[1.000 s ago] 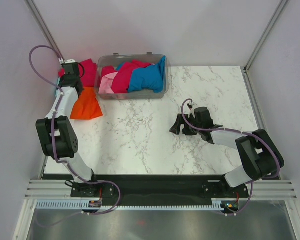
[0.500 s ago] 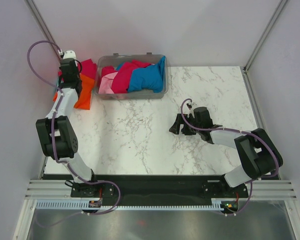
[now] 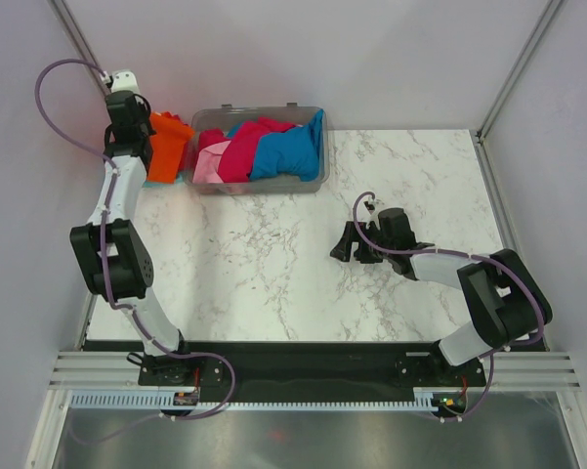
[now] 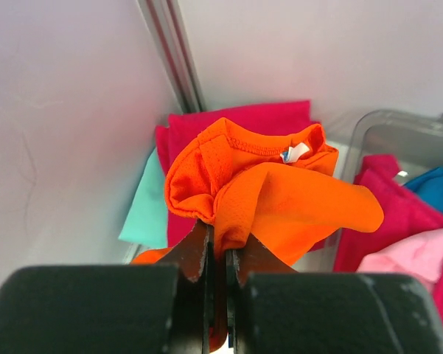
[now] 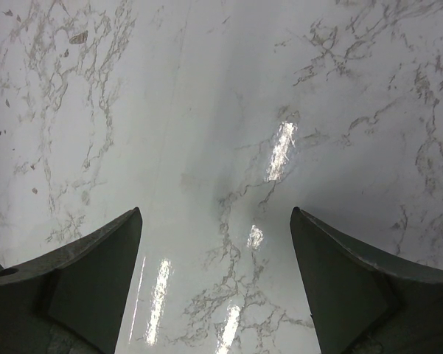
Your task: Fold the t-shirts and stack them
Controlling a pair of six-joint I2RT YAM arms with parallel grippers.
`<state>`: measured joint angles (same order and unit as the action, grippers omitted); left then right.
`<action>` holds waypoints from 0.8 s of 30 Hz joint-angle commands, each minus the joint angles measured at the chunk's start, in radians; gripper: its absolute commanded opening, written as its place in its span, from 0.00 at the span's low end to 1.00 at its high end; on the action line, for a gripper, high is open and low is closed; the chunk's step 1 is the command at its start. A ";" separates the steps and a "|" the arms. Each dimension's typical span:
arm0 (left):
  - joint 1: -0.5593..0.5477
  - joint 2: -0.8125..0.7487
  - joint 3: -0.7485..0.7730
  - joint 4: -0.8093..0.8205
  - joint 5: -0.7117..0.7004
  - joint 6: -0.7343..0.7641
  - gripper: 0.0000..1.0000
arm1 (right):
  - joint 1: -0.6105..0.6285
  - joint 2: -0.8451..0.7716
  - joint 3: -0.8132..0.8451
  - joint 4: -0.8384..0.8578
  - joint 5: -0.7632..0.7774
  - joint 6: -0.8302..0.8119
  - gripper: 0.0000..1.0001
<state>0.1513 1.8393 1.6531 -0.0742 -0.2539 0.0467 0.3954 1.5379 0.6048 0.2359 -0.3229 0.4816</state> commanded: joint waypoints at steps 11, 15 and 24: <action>0.036 0.006 0.217 -0.091 0.130 -0.243 0.02 | -0.001 0.045 -0.008 -0.093 0.002 -0.021 0.90; 0.037 0.015 0.235 -0.121 0.169 -0.294 0.02 | -0.001 0.047 -0.007 -0.092 0.002 -0.021 0.90; 0.039 -0.018 0.171 -0.104 0.237 -0.328 0.02 | -0.001 0.048 -0.007 -0.092 0.001 -0.021 0.90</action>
<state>0.1860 1.8400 1.8347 -0.2157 -0.0586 -0.2394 0.3954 1.5444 0.6102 0.2363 -0.3260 0.4812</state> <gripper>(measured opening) 0.056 0.901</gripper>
